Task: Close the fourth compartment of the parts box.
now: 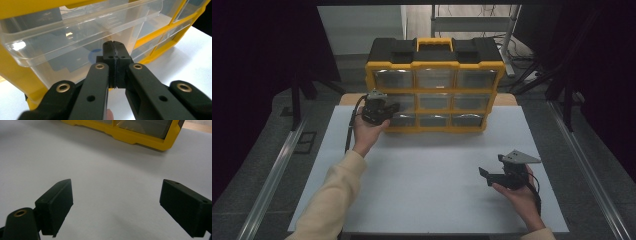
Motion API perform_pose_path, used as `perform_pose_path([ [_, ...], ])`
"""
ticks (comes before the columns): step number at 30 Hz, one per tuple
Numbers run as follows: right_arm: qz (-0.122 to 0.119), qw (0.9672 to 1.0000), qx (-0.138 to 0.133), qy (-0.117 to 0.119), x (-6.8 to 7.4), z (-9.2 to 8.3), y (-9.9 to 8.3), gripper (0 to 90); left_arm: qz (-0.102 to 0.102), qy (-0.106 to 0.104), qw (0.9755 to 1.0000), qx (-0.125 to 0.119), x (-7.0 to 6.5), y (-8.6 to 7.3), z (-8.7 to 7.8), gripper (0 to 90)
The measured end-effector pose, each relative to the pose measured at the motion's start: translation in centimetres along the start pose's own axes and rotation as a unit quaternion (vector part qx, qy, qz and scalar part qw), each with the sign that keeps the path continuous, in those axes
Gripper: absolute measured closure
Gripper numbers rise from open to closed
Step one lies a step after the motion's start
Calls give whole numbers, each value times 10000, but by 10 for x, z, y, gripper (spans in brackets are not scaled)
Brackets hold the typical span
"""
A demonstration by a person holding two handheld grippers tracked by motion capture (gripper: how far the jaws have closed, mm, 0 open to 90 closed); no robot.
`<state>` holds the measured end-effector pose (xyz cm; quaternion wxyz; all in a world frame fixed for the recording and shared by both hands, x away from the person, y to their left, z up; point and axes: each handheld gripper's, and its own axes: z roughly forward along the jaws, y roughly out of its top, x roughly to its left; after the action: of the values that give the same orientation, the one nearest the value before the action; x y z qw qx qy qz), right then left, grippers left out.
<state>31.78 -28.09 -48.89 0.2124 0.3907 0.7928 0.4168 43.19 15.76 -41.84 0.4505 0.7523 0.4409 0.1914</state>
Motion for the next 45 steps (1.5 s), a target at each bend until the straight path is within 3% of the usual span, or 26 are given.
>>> perform_pose_path([
  [13, 11, 10000, 6, -10, 0, 0, 0, 120, -101, 86, 9999, 13, 3, 5, 7, 898],
  [23, 22, 10000, -4, -4, -1, -1, 0, 119, -71, 117, 9999, 4, 5, 6, 12, 898],
  [28, 31, 10000, -1, -23, -1, -2, -1, 120, 111, -3, 9999, 33, 0, 5, 6, 898],
  [34, 82, 10000, 9, -55, -3, -1, -2, 120, 318, -285, 9991, -67, -5, -2, -10, 896],
  [39, 88, 9999, 14, -59, -3, -1, -2, 120, 366, -513, 9980, -72, -10, -12, -20, 893],
  [45, 146, 9999, 14, -41, -5, -3, -5, 120, 287, -712, 9969, -198, -14, -28, -33, 877],
])
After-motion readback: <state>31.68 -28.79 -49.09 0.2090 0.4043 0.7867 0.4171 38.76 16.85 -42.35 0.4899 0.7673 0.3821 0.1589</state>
